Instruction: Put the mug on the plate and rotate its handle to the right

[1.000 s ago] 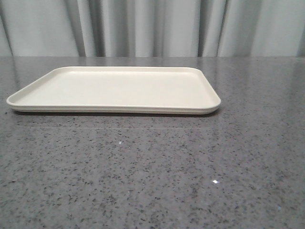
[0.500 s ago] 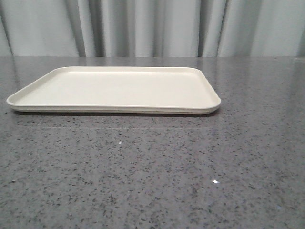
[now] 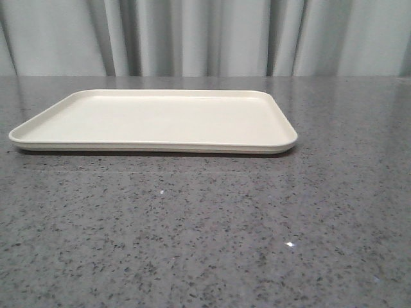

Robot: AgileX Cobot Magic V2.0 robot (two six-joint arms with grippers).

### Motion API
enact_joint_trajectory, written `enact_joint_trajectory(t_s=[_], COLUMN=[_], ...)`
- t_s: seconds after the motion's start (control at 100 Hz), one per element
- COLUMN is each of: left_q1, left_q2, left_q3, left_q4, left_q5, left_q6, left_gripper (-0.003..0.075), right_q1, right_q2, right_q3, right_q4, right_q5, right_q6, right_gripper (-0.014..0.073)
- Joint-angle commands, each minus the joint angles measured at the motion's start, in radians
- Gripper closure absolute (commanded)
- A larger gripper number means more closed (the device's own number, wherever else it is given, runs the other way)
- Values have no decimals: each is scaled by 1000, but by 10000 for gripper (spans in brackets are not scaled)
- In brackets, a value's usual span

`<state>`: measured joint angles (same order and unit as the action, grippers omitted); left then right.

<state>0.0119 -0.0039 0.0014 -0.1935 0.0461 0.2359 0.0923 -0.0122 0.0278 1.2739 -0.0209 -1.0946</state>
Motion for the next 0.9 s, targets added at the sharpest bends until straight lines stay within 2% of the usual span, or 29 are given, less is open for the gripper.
enact_joint_trajectory(t_s=[0.0, 0.89], left_q1=[-7, -7], left_q2=[-30, -30], left_q3=[8, 8], left_q4=[-2, -2], left_q5=[-88, -104], left_q6=[1, 1], left_gripper=[740, 740], right_q1=[0, 0], right_q2=[-19, -19], right_q3=[-1, -1], right_q4=[-1, -1], right_q5=[-42, -47], right_q6=[-7, -7], right_gripper=[655, 655])
